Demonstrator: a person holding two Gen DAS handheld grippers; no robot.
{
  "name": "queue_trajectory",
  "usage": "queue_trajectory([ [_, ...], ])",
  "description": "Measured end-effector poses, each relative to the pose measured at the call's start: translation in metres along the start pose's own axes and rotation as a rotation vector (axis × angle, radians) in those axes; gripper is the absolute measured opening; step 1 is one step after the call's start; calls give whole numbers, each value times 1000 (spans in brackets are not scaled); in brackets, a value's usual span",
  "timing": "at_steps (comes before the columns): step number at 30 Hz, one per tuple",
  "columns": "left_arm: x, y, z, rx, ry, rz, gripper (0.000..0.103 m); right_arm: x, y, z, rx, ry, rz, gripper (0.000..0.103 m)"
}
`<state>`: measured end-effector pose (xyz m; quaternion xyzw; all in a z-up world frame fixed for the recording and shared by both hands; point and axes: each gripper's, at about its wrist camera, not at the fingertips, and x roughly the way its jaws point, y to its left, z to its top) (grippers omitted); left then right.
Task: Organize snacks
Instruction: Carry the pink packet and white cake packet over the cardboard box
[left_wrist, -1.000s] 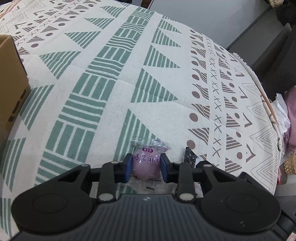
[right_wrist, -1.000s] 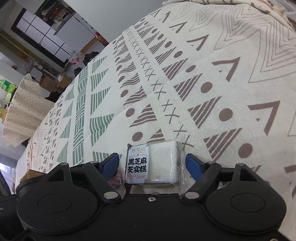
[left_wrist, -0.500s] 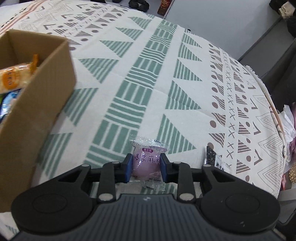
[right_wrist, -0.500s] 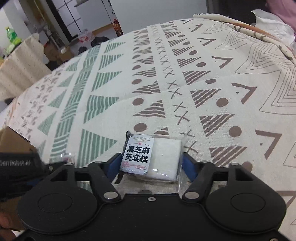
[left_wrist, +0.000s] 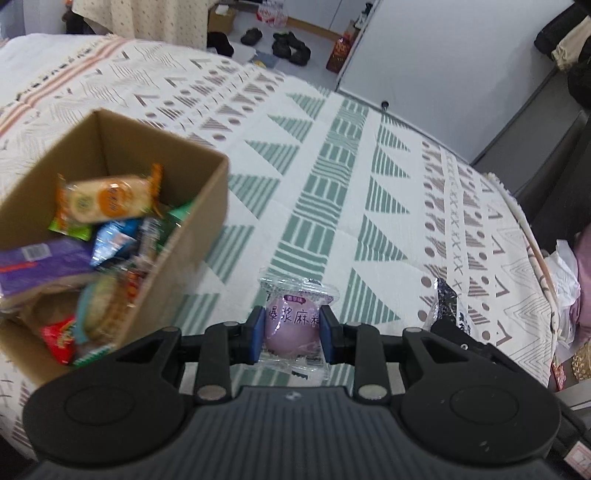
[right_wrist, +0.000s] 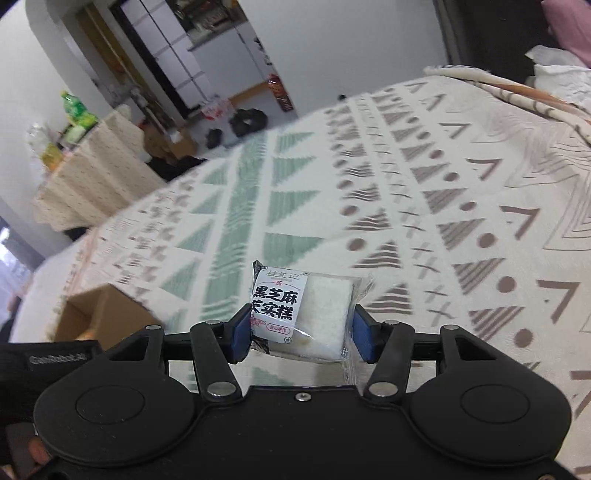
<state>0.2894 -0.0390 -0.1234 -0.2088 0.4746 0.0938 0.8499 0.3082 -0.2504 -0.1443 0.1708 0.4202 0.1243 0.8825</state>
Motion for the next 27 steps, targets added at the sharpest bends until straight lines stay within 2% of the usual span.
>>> queue_trajectory([
  [11, -49, 37, 9, -29, -85, 27, 30, -27, 52, 2, -62, -55, 147, 54],
  [20, -73, 82, 21, -88, -129, 46, 30, -34, 96, -6, -129, -83, 209, 54],
  [27, -74, 115, 30, -125, -120, 46, 30, -30, 121, -11, -156, -83, 235, 54],
])
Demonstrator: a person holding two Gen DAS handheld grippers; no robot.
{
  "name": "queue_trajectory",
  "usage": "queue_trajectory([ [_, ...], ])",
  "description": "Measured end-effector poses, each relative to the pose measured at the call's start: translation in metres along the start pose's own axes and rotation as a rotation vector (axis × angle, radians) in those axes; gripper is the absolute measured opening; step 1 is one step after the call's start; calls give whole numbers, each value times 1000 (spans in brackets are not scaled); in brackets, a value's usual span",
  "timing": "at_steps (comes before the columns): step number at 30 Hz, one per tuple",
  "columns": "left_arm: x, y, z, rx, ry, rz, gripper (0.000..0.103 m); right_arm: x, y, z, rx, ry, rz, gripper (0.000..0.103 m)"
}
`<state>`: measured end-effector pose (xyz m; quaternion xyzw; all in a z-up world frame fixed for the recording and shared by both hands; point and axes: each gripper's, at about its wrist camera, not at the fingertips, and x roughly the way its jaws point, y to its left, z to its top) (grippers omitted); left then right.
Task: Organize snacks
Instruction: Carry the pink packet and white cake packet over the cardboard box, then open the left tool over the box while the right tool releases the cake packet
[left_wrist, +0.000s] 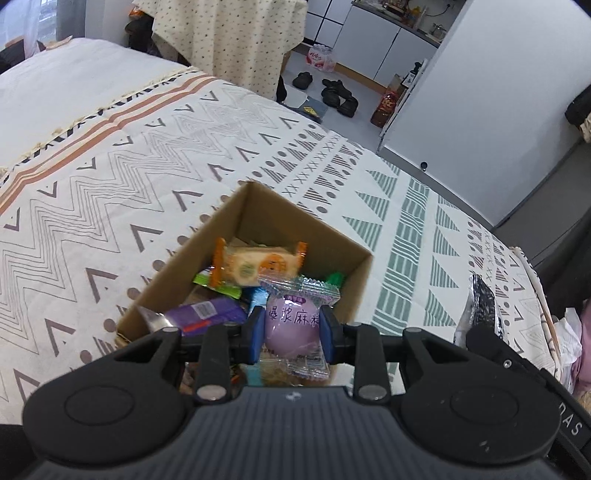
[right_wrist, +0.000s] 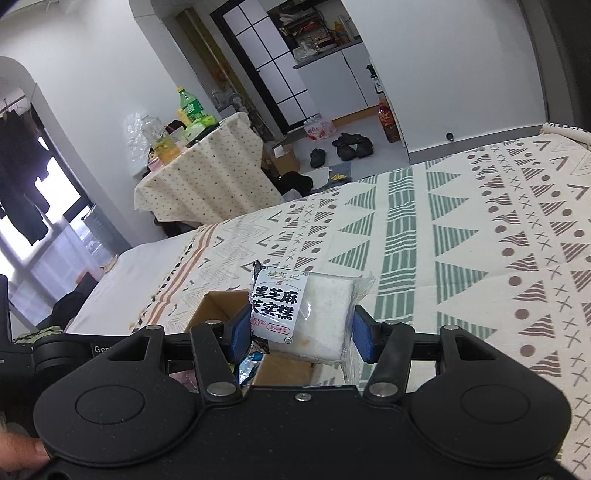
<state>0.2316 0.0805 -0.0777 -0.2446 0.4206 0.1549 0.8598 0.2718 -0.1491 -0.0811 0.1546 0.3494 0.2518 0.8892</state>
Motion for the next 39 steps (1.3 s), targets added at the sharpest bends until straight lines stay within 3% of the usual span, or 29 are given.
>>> queue_trajectory([
  [8, 13, 18, 6, -18, 56, -12, 31, 15, 16, -4, -16, 3, -1, 54],
  [14, 15, 33, 6, -48, 96, -14, 43, 27, 30, -6, -40, 4, 1, 54],
  [22, 3, 47, 17, -46, 68, -32, 57, 38, 45, -8, -35, 8, 20, 55],
  [28, 0, 55, 17, -24, 68, -32, 71, 39, 55, -11, -27, 5, 41, 70],
  [39, -12, 53, 8, 44, 88, -27, 85, 4, 43, -20, -6, 22, -50, 70],
])
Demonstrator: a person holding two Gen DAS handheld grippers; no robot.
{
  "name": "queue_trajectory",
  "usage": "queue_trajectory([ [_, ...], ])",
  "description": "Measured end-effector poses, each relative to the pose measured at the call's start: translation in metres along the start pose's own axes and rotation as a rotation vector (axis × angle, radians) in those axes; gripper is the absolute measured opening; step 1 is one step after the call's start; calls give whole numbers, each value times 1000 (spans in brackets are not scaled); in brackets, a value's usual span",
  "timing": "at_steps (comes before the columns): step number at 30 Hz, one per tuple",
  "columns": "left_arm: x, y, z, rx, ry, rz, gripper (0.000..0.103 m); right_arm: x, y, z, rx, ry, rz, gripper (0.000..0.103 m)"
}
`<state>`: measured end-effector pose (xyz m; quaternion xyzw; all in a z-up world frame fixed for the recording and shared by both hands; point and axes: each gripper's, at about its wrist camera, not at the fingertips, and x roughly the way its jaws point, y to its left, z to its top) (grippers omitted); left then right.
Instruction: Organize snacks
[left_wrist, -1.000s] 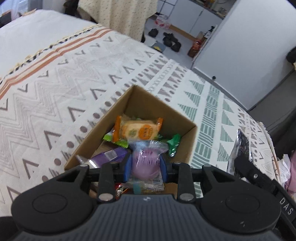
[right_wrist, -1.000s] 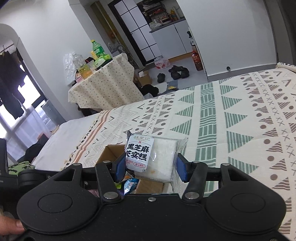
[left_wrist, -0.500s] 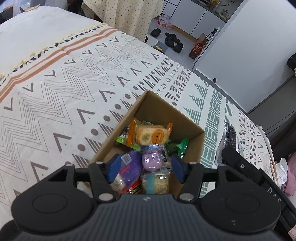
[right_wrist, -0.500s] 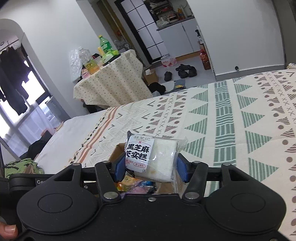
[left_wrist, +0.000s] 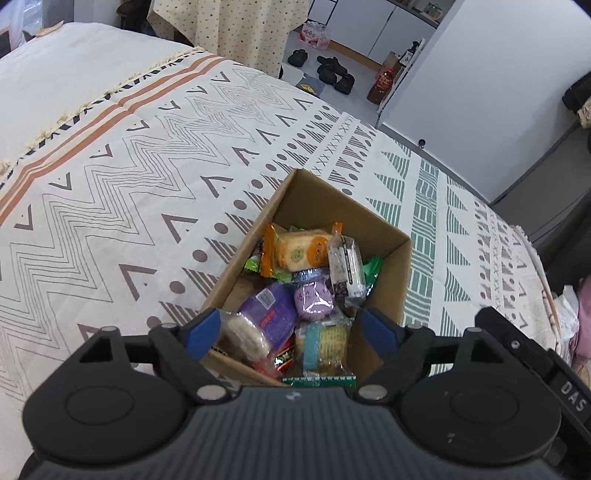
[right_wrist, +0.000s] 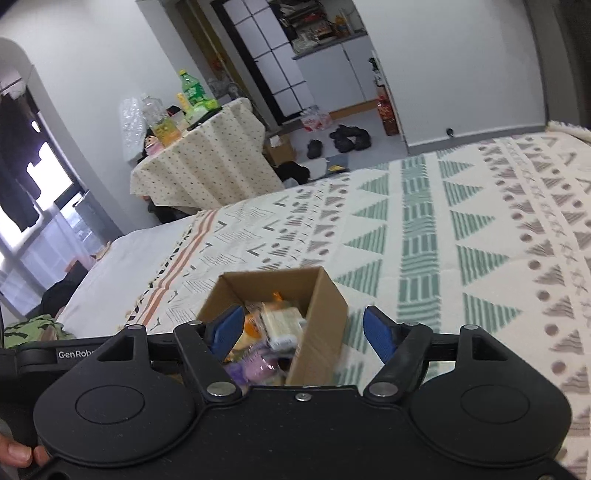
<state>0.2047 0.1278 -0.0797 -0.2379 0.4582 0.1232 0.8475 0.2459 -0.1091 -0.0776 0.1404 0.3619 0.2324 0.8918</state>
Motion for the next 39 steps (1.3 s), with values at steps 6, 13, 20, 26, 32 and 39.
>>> queue_trajectory([
  [6, -11, -11, -10, 53, -1, 5, 91, -25, -2, -2, 8, -9, -21, 70],
  [13, -30, -25, -23, 142, 1, 7, 94, -58, -11, -9, 45, -21, -51, 77],
  [20, -53, -35, -34, 208, -14, 1, 102, -95, -16, -18, 65, -56, -87, 92],
  [26, -72, -40, -45, 247, -32, 10, 103, -122, -16, -23, 68, -80, -115, 103],
  [32, -94, -47, -60, 286, -49, 12, 103, -147, -17, -28, 83, -100, -154, 103],
  [39, -120, -53, -73, 322, -76, 6, 103, -179, -13, -32, 55, -107, -168, 103],
])
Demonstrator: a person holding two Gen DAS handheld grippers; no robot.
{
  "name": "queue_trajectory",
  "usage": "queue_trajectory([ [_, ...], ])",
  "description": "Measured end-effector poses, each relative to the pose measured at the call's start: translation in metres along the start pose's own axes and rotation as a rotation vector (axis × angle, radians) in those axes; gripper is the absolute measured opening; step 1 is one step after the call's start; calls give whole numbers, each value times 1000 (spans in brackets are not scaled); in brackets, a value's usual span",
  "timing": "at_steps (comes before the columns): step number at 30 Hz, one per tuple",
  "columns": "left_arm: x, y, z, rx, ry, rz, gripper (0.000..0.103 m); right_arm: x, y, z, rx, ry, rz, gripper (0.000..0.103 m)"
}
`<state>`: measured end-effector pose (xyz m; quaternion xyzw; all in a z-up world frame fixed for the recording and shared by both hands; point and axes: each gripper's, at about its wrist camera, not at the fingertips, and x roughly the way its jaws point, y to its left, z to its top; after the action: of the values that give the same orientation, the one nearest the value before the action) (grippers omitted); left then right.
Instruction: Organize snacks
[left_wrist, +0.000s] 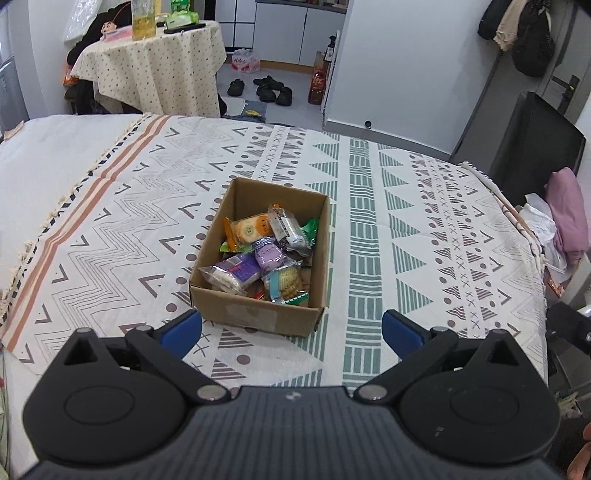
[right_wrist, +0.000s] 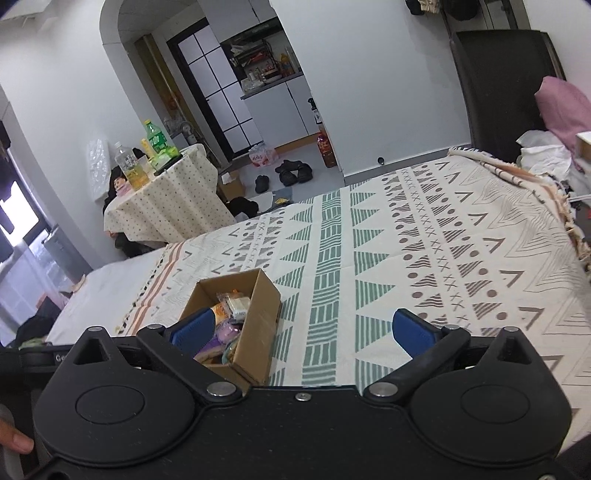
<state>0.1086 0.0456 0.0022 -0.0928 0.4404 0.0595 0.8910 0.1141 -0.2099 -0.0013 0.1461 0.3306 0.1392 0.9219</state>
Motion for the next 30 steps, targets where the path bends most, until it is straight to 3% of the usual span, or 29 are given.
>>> queue_trajectory([
  [4, -19, -4, -6, 21, -26, -2, 103, -21, 5, -2, -53, -22, -10, 103],
  [30, -121, 14, -42, 126, -163, -29, 103, -118, 22, -11, -102, -126, -20, 103],
])
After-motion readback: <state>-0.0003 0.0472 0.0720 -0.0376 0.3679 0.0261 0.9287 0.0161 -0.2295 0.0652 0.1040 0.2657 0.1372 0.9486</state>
